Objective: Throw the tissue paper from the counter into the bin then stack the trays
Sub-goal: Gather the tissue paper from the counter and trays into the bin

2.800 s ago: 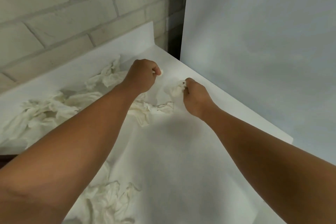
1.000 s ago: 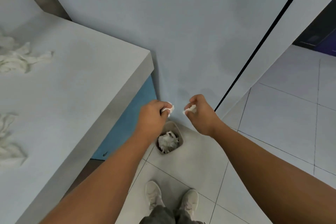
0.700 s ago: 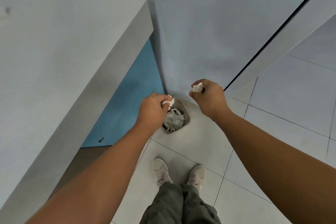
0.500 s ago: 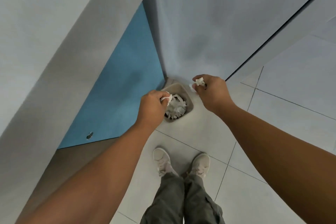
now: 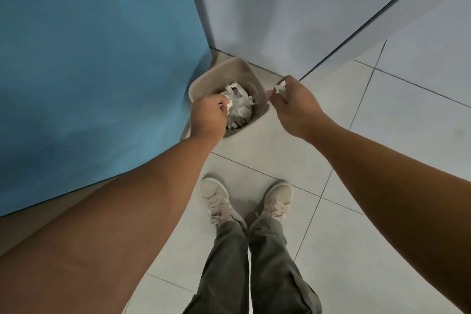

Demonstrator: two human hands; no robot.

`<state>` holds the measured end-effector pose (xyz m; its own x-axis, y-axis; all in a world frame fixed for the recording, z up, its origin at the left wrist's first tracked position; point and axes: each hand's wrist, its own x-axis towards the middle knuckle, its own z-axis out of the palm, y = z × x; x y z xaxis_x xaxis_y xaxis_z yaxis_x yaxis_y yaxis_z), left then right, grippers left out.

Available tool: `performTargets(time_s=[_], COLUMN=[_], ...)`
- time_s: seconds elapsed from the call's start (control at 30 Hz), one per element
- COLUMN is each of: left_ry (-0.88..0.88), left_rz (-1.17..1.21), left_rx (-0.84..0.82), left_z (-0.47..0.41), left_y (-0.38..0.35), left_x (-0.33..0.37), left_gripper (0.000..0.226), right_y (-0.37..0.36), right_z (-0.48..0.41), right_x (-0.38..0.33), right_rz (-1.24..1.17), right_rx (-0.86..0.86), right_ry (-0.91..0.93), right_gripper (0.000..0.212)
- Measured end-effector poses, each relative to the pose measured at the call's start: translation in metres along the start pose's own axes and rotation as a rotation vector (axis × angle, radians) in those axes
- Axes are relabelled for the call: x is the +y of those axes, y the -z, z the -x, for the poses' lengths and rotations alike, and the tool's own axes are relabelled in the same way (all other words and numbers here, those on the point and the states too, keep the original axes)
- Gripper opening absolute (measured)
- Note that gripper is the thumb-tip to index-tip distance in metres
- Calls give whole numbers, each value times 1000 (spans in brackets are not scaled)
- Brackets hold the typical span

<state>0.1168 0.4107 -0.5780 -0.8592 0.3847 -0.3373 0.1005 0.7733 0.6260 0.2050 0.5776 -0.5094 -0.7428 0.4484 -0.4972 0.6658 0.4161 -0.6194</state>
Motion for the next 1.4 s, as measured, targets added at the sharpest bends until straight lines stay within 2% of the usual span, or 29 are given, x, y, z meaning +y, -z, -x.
performTargets(time_s=[0.13,0.23,0.33,0.47,0.6,0.73,0.8,0.93,1.0,1.3,1.4], left_ry=[42,108,124,125,131,101,89,60,38,-39,-78], left_rz=[-26,-54,-62,-81,-49,-41,-49,-71,-87,-131,-122], left_rx=[-87,-189,-182,-114,-58,-2,3,-9,-21,3,35], left_z=[-24,-38,-42,-40,-33,-25,-23,-22,-23,-7,8], left_y=[-28,-41,-42,-34,-23,-15,-13,-11,-8,34,60], left_x=[-16,-26,-38,-53,-61,-64,-62,-56,-51,2,35], left_gripper=[20,33,43,42,36,34,33,33,33,37,38], right_y=[-26,-42,-55,-68,-85,-113,-127,-141,-140,-74,-39], right_z=[-11,-16,-26,-48,-71,-92,-99,-98,-94,-44,-20], right_x=[25,37,44,54,50,46,48,56,59,23,-4], right_rz=[-148,-250,-96,93,96,127,147,205,249,242,293], right_rx=[-53,-43,-62,-107,-64,-99,-146,-220,-214,-98,-54], right_ry=[-87,-121,-96,-14,9,51,38,17,45,130,174], right_gripper=[32,34,27,24,28,32,39,70,74,58,65])
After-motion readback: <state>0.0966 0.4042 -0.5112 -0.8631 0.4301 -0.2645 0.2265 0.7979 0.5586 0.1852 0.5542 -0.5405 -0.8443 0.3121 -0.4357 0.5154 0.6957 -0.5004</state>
